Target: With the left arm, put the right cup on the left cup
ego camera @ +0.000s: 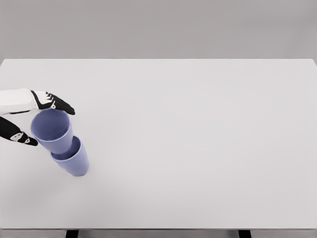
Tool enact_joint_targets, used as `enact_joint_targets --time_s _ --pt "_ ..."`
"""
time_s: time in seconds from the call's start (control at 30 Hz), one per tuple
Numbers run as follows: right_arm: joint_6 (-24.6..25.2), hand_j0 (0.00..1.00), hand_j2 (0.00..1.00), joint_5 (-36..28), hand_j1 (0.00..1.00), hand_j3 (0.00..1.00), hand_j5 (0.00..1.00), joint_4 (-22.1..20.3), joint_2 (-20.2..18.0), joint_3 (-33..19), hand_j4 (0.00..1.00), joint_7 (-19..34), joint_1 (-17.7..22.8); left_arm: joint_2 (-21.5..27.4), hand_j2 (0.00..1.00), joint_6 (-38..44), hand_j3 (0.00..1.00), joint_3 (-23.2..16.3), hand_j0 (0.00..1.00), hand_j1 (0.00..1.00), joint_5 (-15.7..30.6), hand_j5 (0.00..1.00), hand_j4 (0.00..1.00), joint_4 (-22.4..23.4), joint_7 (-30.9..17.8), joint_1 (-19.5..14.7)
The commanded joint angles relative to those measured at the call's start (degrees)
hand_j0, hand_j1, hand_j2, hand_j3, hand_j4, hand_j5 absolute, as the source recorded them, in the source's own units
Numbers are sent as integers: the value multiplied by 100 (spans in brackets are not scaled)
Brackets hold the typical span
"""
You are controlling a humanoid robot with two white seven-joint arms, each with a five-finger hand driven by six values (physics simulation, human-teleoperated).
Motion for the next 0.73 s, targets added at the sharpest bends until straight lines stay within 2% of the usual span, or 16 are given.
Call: enact_joint_targets --time_s 0.0,0.23,0.3,0.43,0.53,0.7 --pt "-3 100 100 7 100 100 100 -1 0 0 100 2 0 6 95 13 95 18 95 95 51 95 95 6 22 1" --pt "-3 100 100 7 100 100 100 7 0 0 100 2 0 15 100 13 100 88 100 100 218 100 100 6 268 -26" --pt "-3 100 100 7 100 100 100 7 0 0 100 2 0 23 100 13 100 510 100 100 341 100 100 6 251 -8" --pt "-3 100 100 7 100 100 100 -1 0 0 100 2 0 -12 100 13 100 563 100 100 341 100 100 6 250 -17" --pt "-3 100 100 7 100 100 100 -1 0 0 100 2 0 -21 100 13 100 757 100 100 341 100 100 6 259 1" --pt "-3 100 100 7 100 100 100 -1 0 0 100 2 0 -592 100 13 100 774 100 100 350 100 100 6 242 247"
